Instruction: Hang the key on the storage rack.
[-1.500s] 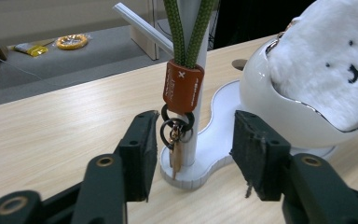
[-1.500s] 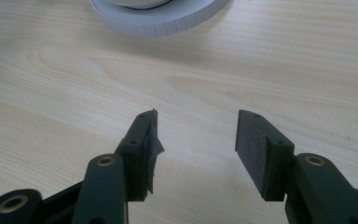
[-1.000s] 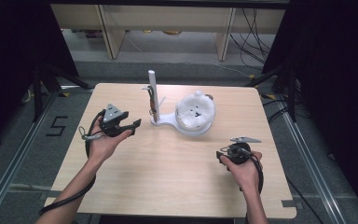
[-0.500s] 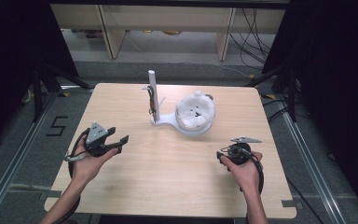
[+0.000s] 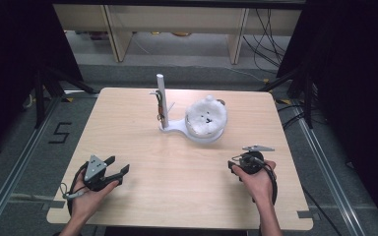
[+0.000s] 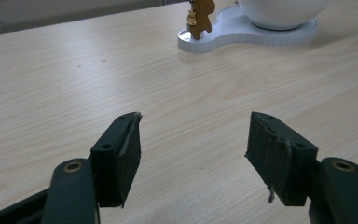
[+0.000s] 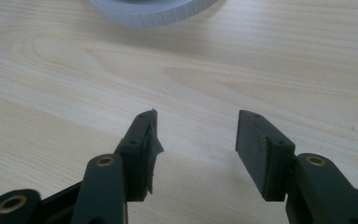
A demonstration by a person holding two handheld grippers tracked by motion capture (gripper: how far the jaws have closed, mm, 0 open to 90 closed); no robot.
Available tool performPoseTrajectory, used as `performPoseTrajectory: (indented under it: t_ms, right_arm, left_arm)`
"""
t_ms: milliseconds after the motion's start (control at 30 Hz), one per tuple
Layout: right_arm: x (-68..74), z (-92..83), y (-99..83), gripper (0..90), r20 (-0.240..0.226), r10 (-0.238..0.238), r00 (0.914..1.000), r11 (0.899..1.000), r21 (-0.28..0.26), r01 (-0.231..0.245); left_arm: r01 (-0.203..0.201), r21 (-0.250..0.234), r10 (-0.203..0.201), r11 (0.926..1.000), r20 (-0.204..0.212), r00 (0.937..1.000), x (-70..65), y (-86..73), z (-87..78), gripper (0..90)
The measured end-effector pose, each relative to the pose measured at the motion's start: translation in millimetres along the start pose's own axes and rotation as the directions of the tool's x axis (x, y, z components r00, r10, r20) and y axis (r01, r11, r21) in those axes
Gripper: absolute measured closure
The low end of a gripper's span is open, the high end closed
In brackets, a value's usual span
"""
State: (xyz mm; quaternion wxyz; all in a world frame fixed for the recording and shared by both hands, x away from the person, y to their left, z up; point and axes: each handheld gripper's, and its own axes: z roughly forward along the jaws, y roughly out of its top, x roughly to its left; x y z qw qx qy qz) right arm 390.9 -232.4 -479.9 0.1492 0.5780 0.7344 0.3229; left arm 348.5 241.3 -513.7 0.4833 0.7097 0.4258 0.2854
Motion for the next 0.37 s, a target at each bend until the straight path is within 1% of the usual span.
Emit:
performPoseTrajectory:
  t_ms: [33, 67, 100, 133, 167, 200, 233, 267, 300, 333, 367]
  right_arm:
    - [0.4, -0.3, -0.1, 50.3, -0.022, 0.002, 0.9998, 1.0, 0.002, -0.002]
    - [2.1, -0.3, -0.2, 50.4, -0.016, 0.015, 0.9998, 1.0, 0.006, -0.015]
    - [5.2, -0.1, -0.4, 50.4, -0.019, 0.048, 0.9987, 0.999, 0.01, -0.048]
    - [1.5, 0.6, -0.4, 50.4, -0.026, 0.0, 0.9996, 1.0, 0.006, 0.0]
    - [1.9, 2.1, -0.4, 50.3, -0.004, 0.004, 1.0, 1.0, 0.007, -0.004]
    - [1.1, 2.4, -1.0, 50.3, -0.005, -0.003, 1.0, 1.0, 0.006, 0.003]
    - [2.2, 1.7, -1.1, 50.2, -0.006, 0.008, 0.9999, 1.0, 0.008, -0.008]
    - [1.4, 1.6, -1.5, 50.2, -0.01, 0.004, 0.9999, 1.0, 0.008, -0.004]
    - [-0.3, 2.0, -1.9, 50.1, -0.022, -0.003, 0.9998, 1.0, 0.008, 0.003]
    - [-0.5, 1.6, -2.1, 50.1, -0.018, -0.001, 0.9998, 1.0, 0.008, 0.001]
    - [-0.1, 1.9, -1.9, 50.1, -0.009, 0.013, 0.9999, 1.0, 0.003, -0.013]
  left_arm:
    - [-0.001, -0.008, 0.001, 1.0, -0.005, 1.0, -0.2, -1.8, -0.4, 34.4]
    - [-0.006, -0.012, 0.006, 0.9999, -0.009, 0.9999, -0.2, -3.6, -0.7, 34.5]
    - [-0.009, -0.011, 0.009, 0.9999, -0.012, 0.9999, 0.0, -4.9, -1.3, 34.5]
    - [-0.009, -0.011, 0.009, 0.9999, -0.015, 0.9999, 0.2, -6.2, -1.6, 34.5]
    - [-0.006, -0.013, 0.006, 0.9999, -0.014, 0.9999, 0.7, -7.6, -1.4, 34.5]
    - [-0.005, -0.008, 0.005, 1.0, -0.017, 0.9998, 1.1, -8.6, -1.3, 34.3]
    - [-0.004, -0.01, 0.003, 0.9999, -0.013, 0.9999, 1.9, -9.9, -0.5, 34.2]
    - [-0.002, -0.004, 0.002, 1.0, -0.017, 0.9999, 2.1, -9.8, -0.7, 34.1]
    - [-0.002, -0.015, 0.001, 0.9999, -0.013, 0.9999, 2.5, -10.0, -0.1, 33.9]
    - [-0.002, -0.013, 0.002, 0.9999, -0.014, 0.9999, 2.4, -10.0, -0.2, 33.9]
    - [-0.005, -0.007, 0.005, 1.0, -0.016, 0.9999, 2.1, -9.7, -0.4, 33.8]
